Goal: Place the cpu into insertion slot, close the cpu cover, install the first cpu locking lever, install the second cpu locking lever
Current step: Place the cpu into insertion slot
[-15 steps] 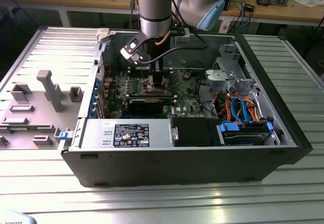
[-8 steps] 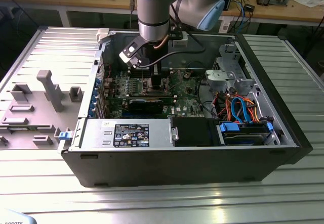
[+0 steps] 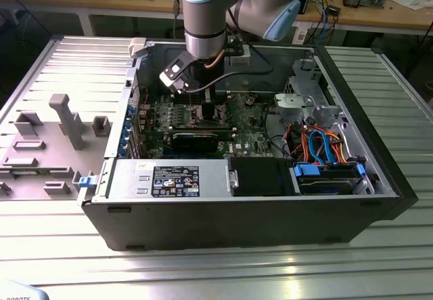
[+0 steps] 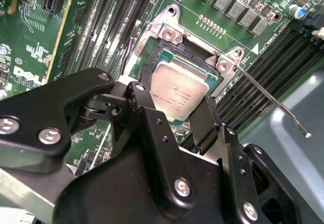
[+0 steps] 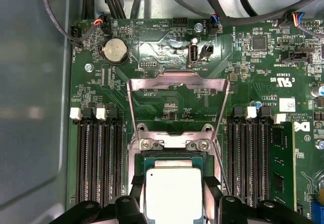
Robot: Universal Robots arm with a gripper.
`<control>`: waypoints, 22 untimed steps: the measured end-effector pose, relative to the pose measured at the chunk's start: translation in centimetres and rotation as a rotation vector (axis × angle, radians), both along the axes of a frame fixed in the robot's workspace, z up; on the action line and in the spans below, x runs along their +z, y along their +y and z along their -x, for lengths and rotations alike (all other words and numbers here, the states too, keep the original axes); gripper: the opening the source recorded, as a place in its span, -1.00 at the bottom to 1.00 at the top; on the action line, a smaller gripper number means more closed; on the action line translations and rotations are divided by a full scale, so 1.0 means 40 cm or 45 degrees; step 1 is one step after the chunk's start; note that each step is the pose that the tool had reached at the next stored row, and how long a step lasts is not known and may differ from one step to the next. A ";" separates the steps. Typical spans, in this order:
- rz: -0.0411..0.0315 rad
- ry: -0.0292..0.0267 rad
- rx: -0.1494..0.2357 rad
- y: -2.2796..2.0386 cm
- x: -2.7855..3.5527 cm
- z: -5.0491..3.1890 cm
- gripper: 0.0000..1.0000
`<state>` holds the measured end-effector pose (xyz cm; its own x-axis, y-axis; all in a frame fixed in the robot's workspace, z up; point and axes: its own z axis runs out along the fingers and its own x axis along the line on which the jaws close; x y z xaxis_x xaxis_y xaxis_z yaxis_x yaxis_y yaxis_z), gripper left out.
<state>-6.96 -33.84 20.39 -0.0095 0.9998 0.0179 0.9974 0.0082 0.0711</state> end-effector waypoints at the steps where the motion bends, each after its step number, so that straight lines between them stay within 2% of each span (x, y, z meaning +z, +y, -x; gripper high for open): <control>1: 0.0000 0.0000 -0.002 0.000 -0.001 0.000 0.08; 10: 0.0008 0.0003 -0.005 -0.001 -0.015 0.000 0.08; 20: -0.0005 -0.0004 -0.017 0.000 -0.016 0.000 0.08; 22: -0.0010 0.0008 -0.020 -0.001 -0.020 0.000 0.08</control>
<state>-6.97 -33.88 19.60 0.0064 0.9998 0.0187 0.9975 -0.0078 0.0705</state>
